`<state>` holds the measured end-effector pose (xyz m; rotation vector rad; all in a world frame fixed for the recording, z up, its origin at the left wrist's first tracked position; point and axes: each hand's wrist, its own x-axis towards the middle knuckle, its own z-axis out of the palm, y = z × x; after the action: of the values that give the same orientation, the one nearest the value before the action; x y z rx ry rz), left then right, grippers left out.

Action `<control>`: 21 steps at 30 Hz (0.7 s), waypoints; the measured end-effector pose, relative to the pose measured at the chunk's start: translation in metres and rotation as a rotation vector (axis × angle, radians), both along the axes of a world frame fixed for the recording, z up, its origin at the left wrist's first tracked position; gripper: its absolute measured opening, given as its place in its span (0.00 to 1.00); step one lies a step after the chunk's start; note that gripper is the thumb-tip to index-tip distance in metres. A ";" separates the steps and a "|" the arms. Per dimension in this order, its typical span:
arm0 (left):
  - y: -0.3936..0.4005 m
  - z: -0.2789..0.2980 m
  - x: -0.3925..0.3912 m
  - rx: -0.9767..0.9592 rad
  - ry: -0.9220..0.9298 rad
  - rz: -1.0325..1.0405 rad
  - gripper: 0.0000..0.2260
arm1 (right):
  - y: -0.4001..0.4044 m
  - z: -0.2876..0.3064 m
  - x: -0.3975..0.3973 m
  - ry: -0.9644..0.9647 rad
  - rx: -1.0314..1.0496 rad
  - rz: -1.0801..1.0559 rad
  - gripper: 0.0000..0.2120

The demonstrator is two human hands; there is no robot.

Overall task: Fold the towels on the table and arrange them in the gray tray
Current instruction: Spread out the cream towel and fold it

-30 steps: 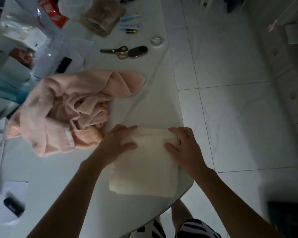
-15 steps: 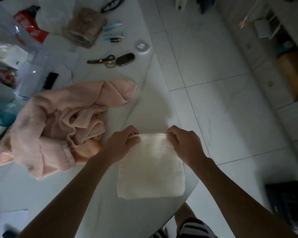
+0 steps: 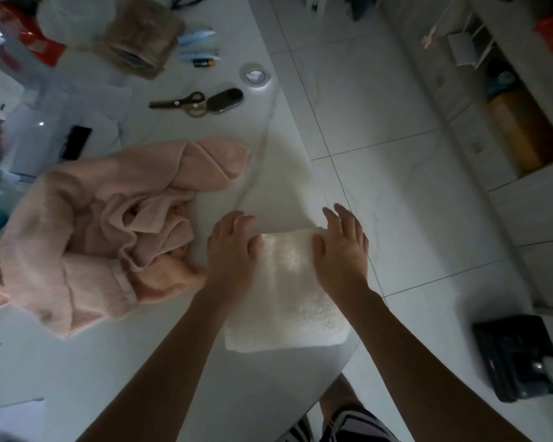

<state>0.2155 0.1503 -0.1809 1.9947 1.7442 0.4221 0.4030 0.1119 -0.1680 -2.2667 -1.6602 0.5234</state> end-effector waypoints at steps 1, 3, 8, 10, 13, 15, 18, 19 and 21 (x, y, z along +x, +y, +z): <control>-0.007 0.004 0.002 0.078 -0.012 -0.016 0.16 | -0.007 0.003 -0.005 -0.053 0.036 0.073 0.25; -0.029 0.011 0.010 0.174 -0.016 -0.109 0.20 | -0.026 0.006 -0.017 -0.089 0.068 0.239 0.28; -0.071 -0.013 0.008 0.036 0.147 -0.313 0.26 | -0.056 -0.017 -0.018 -0.165 -0.104 0.468 0.32; -0.064 -0.027 0.003 0.028 0.187 -0.315 0.28 | -0.052 -0.027 -0.012 -0.184 -0.155 0.389 0.34; -0.057 -0.038 0.006 0.025 0.181 -0.301 0.30 | -0.048 -0.036 -0.014 -0.178 -0.169 0.277 0.35; -0.058 -0.039 0.006 0.015 0.173 -0.293 0.30 | -0.048 -0.036 -0.015 -0.156 -0.171 0.272 0.35; -0.056 -0.030 0.004 0.003 0.119 -0.312 0.28 | -0.046 -0.032 -0.014 -0.095 -0.182 0.280 0.34; -0.056 -0.025 0.003 0.011 0.074 -0.305 0.28 | -0.047 -0.030 -0.014 -0.070 -0.186 0.258 0.34; -0.062 -0.020 -0.003 0.011 -0.030 -0.174 0.26 | -0.052 -0.025 -0.014 -0.046 -0.181 0.174 0.36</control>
<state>0.2120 0.0883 -0.2007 2.1160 1.5374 0.4011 0.3894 0.0600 -0.1927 -2.2850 -1.9150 0.6931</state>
